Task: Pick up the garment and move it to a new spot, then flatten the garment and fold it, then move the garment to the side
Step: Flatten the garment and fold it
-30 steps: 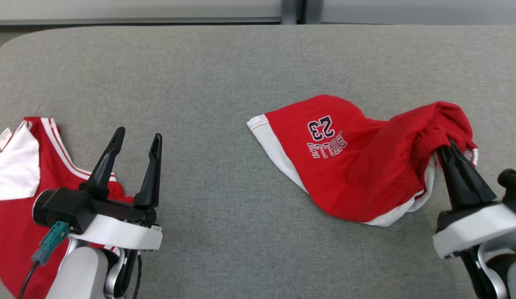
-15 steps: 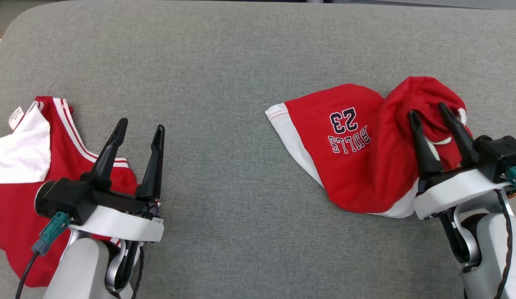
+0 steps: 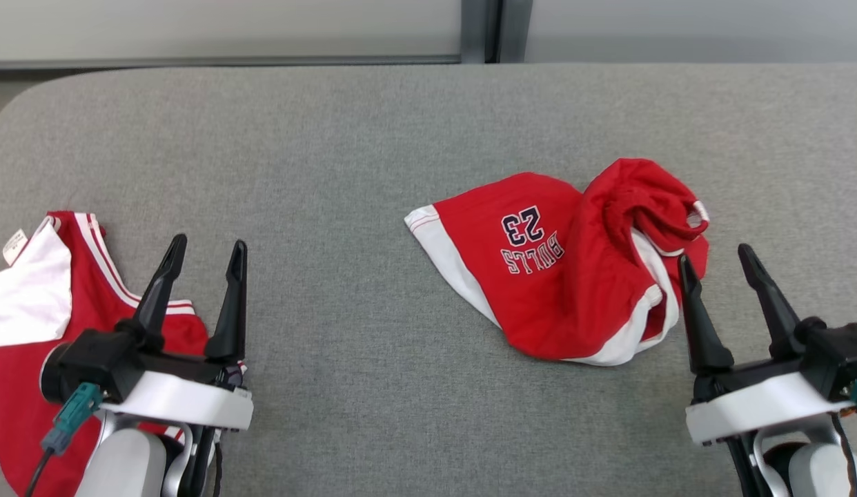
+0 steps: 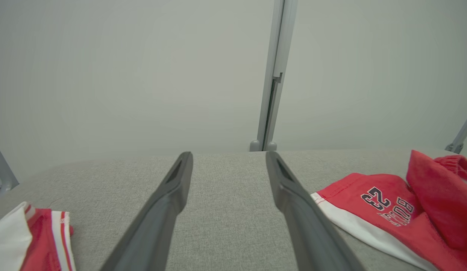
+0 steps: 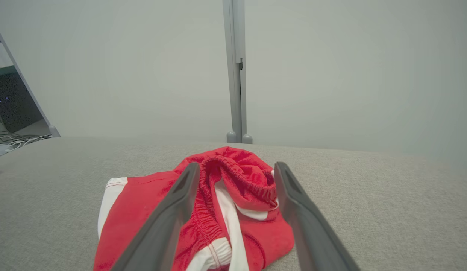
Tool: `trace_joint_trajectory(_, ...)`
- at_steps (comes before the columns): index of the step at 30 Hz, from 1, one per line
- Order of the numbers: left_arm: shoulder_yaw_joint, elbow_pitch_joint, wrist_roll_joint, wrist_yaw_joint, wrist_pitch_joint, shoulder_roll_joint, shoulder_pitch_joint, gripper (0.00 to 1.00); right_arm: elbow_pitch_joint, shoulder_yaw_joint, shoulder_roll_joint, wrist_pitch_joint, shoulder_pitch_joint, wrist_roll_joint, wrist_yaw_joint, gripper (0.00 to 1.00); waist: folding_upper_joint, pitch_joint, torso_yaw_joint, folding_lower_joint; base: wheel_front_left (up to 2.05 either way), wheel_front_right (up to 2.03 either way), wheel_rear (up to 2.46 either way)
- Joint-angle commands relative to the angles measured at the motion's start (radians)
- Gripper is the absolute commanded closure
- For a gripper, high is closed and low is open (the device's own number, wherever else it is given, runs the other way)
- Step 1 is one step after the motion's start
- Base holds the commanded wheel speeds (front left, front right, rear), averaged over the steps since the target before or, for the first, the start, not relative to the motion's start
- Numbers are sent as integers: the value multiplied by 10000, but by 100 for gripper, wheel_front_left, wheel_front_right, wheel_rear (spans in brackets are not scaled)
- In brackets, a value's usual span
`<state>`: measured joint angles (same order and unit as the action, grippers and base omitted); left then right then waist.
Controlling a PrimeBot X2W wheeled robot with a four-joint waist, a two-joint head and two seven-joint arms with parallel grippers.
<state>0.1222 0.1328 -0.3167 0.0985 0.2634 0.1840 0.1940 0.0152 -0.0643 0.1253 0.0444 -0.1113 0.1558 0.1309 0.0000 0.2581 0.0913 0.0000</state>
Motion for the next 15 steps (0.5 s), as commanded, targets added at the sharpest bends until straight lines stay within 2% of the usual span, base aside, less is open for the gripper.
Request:
trace_joint_trajectory(1,-105,24,67,-86,15,76,-264,0,267,-7,-47,-55,331,-34,-3,0,0,-422,-204,0,0,0,0)
trace_joint_trajectory(7,-150,43,103,-220,15,125,-859,0,738,48,-255,-305,1225,110,-3,0,0,-979,-254,0,0,0,0)
trace_joint_trajectory(15,-108,-207,19,-313,-53,141,-1094,0,944,141,-365,-377,1489,157,-3,0,0,-1019,-241,0,0,0,0)
